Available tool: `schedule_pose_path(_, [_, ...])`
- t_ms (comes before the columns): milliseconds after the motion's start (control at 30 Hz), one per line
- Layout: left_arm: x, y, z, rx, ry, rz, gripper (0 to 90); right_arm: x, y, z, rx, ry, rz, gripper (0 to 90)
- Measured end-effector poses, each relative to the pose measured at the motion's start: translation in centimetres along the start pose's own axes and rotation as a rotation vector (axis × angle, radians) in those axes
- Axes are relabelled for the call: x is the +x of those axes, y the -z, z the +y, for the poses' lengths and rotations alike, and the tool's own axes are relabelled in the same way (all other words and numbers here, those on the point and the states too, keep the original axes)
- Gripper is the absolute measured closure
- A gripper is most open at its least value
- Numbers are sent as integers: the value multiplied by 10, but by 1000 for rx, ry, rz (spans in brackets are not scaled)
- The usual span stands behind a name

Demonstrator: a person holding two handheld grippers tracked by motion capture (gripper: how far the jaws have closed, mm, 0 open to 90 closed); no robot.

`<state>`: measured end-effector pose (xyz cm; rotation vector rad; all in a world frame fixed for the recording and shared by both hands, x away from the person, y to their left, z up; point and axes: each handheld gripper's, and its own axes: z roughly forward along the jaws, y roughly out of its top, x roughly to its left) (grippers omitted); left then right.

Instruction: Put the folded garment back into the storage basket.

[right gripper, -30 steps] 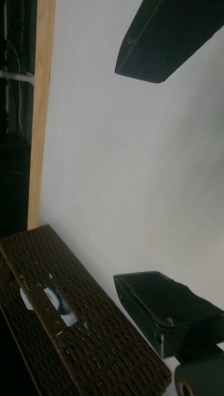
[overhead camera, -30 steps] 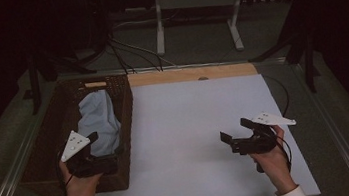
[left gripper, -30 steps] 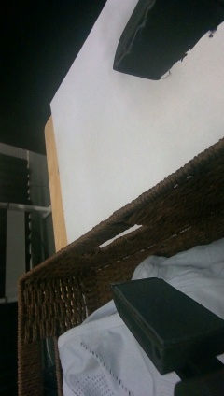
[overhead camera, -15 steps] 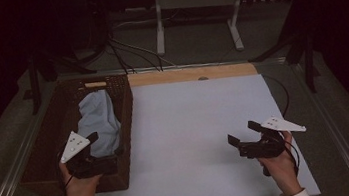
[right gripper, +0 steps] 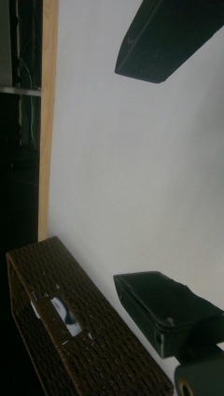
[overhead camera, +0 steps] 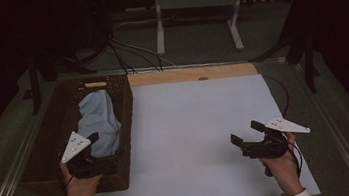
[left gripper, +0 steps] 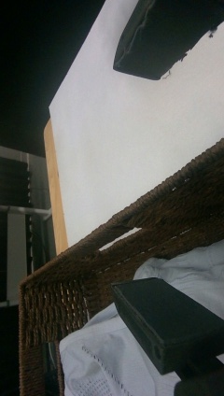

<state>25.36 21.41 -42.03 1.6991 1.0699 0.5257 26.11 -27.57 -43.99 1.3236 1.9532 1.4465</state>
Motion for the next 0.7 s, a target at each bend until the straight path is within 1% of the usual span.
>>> schedule_pose_path(233, [0, -1, 0, 4, -4, 0, 0, -1, 2, 0, -7, -6, 0, 26])
schedule_pose_path(700, [0, 0, -1, 3, 2, -5, 0, -3, 4, -2, 0, -10, -11, 26])
